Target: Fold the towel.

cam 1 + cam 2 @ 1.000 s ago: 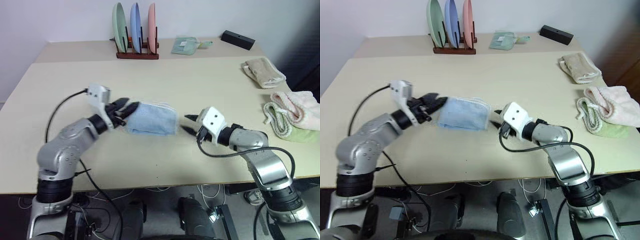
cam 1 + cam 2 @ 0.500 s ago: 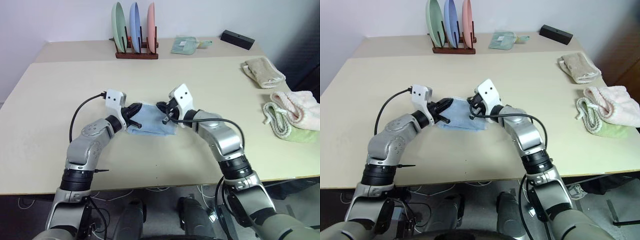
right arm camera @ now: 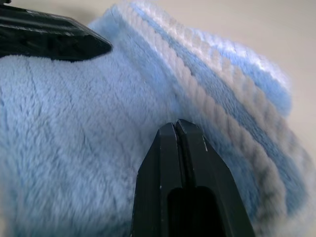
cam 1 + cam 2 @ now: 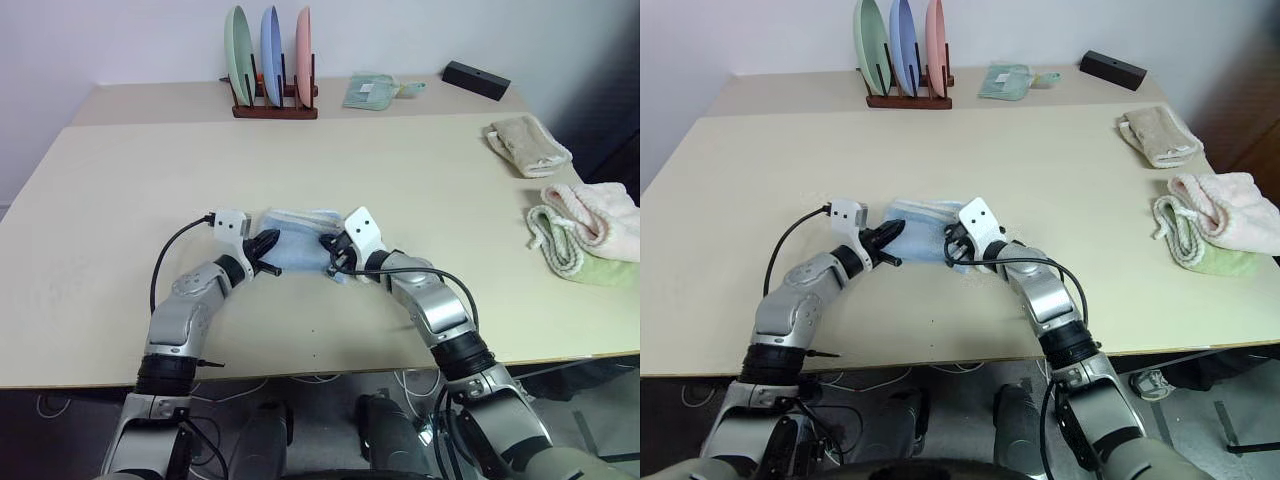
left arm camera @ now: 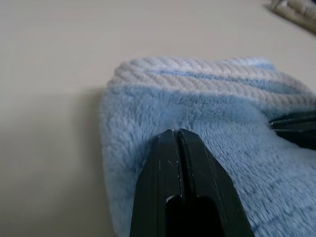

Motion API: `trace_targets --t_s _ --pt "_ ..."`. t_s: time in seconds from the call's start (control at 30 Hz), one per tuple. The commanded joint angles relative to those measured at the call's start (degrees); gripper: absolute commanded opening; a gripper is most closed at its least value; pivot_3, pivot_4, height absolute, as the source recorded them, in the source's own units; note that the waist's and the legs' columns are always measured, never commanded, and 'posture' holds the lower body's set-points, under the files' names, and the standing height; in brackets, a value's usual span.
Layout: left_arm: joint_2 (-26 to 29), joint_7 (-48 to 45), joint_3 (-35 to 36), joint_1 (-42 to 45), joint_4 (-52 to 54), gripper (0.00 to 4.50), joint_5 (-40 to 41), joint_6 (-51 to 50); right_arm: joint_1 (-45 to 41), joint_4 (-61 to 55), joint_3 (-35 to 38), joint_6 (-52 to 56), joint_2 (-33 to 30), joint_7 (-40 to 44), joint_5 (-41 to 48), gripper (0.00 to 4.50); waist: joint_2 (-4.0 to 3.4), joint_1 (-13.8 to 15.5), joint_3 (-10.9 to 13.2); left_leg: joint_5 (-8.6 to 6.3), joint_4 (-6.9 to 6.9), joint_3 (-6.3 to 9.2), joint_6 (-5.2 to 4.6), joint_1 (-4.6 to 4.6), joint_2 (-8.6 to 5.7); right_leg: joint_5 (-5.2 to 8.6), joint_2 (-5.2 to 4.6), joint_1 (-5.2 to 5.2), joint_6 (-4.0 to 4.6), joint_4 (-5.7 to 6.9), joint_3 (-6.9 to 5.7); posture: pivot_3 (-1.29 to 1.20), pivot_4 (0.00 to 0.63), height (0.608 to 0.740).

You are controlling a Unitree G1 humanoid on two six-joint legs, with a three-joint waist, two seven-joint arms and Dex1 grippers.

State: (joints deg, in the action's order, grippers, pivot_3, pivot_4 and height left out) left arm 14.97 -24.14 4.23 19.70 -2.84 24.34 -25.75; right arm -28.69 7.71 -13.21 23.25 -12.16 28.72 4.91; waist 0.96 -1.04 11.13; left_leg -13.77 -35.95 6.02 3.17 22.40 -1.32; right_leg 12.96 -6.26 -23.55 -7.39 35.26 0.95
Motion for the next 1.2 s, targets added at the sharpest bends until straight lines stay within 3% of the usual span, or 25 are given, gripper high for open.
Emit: trace_targets --t_s 0.03,0.13,0.27,0.47,0.73,0.83,1.07,1.2 --pt "2.3 -0.4 6.2 -1.3 5.9 0.00 2.8 1.3 1.3 -8.9 5.4 4.9 -2.0 1.8 5.0 0.86 0.00 0.0 0.0 0.00 0.00 0.02 0.00 0.03 0.00 0.00 0.00 -0.02 0.00 0.00 -0.01 0.00 0.150 0.740" --pt "7.1 -3.0 7.5 -4.1 9.9 0.00 1.6 2.1 2.4 -16.3 10.5 13.5 -3.0 2.0 11.3 2.31 -0.01 -0.1 0.0 0.00 0.00 0.02 0.00 0.04 0.00 0.00 0.00 -0.05 0.00 0.00 0.00 0.00 0.150 0.740" --pt "12.8 -9.3 9.3 -8.4 18.3 0.00 7.1 -1.6 2.9 -22.3 15.4 28.3 -3.0 -0.9 17.6 4.36 -0.01 0.0 0.0 -0.01 0.05 0.02 -0.01 0.04 0.02 0.01 0.01 -0.06 0.02 -0.01 0.00 0.00 0.150 0.740" --pt "18.9 -15.6 4.5 -13.2 26.0 0.00 5.9 -1.9 0.1 -18.6 21.6 40.7 2.6 -6.5 23.8 4.44 -0.06 0.0 0.0 -0.01 0.05 -0.01 -0.01 0.05 0.03 0.12 0.00 -0.05 0.23 -0.02 0.01 0.00 0.150 0.740" --pt "17.0 -14.3 2.0 -15.0 29.8 0.00 6.7 -2.8 -4.0 -8.8 20.5 39.7 7.8 -8.1 24.5 4.44 -0.07 -0.2 0.0 -0.01 0.06 -0.03 -0.02 0.04 0.05 0.08 0.02 -0.07 0.16 -0.01 0.02 0.00 0.150 0.740" --pt "16.2 -13.1 2.0 -15.2 30.4 0.00 6.8 -2.9 -5.2 -6.7 20.3 38.2 10.1 -8.3 24.7 3.59 -0.07 -0.3 0.0 -0.01 0.08 -0.02 -0.02 0.03 0.09 0.06 0.07 -0.09 0.12 0.00 0.02 0.00 0.150 0.740" --pt "15.7 -11.7 1.9 -16.1 31.0 0.00 6.7 -2.8 -5.6 -7.5 21.4 38.6 12.1 -8.9 26.6 0.06 -0.08 -0.1 0.1 -0.01 0.09 -0.02 -0.02 0.05 0.09 0.02 0.08 -0.11 0.06 -0.01 0.02 0.00 0.150 0.740" --pt "15.4 -11.3 1.4 -16.1 31.1 0.00 6.5 -2.6 -5.9 -11.5 27.0 37.1 11.5 -10.9 30.1 0.06 -0.12 -0.1 0.1 -0.01 0.10 -0.02 -0.02 0.06 0.09 0.03 0.08 -0.12 0.07 -0.01 0.02 0.00 0.150 0.740"
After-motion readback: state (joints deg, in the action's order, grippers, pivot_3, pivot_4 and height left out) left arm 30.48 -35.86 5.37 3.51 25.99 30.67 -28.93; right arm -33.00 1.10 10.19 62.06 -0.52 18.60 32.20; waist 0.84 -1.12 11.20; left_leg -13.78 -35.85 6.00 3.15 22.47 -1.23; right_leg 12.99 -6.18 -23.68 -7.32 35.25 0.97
